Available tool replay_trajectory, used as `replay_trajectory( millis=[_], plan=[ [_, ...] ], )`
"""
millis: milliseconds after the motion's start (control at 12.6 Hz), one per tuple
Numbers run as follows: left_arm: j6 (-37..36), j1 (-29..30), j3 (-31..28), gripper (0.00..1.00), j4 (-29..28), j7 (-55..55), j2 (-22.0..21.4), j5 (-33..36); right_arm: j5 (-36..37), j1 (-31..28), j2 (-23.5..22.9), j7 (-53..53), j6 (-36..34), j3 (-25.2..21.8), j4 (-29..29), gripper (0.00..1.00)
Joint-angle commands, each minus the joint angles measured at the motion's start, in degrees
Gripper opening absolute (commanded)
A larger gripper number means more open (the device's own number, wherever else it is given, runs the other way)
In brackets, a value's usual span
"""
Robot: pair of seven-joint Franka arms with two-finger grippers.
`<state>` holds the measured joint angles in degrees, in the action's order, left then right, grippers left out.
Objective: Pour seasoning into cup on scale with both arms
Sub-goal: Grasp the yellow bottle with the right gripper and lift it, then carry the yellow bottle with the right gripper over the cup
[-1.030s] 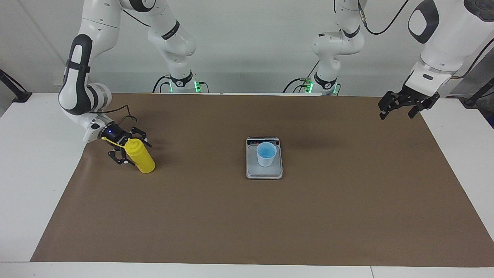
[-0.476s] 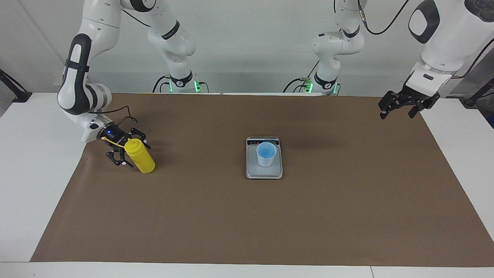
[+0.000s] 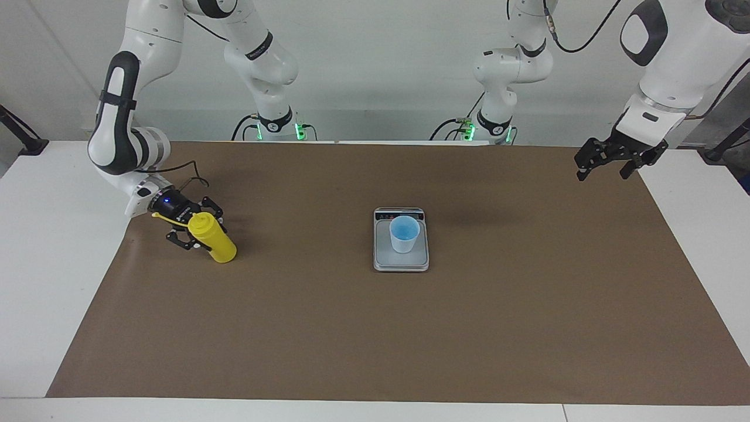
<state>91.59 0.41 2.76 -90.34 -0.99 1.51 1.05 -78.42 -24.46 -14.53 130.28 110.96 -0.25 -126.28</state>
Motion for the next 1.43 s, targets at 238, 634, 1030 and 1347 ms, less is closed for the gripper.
replay_trajectory(
  millis=[238,634,1030,1347],
  plan=[
    [-0.6,0.1,0.0,1.0,-0.8,-0.5,-1.1,0.5,-1.3,5.8,3.4,-6.7,4.9,0.5,2.2,0.07],
    [-0.6,0.1,0.0,1.0,-0.8,-0.5,-1.1,0.5,1.1,14.8,8.4,-13.6,14.2,0.4,2.1,0.07],
    [-0.6,0.1,0.0,1.0,-0.8,-0.5,-1.1,0.5,9.4,22.0,10.0,-22.0,22.0,0.3,2.9,0.07],
    [-0.6,0.1,0.0,1.0,-0.7,-0.5,-1.1,0.5,18.4,27.2,10.0,-30.7,28.5,0.8,3.9,0.07]
  ],
)
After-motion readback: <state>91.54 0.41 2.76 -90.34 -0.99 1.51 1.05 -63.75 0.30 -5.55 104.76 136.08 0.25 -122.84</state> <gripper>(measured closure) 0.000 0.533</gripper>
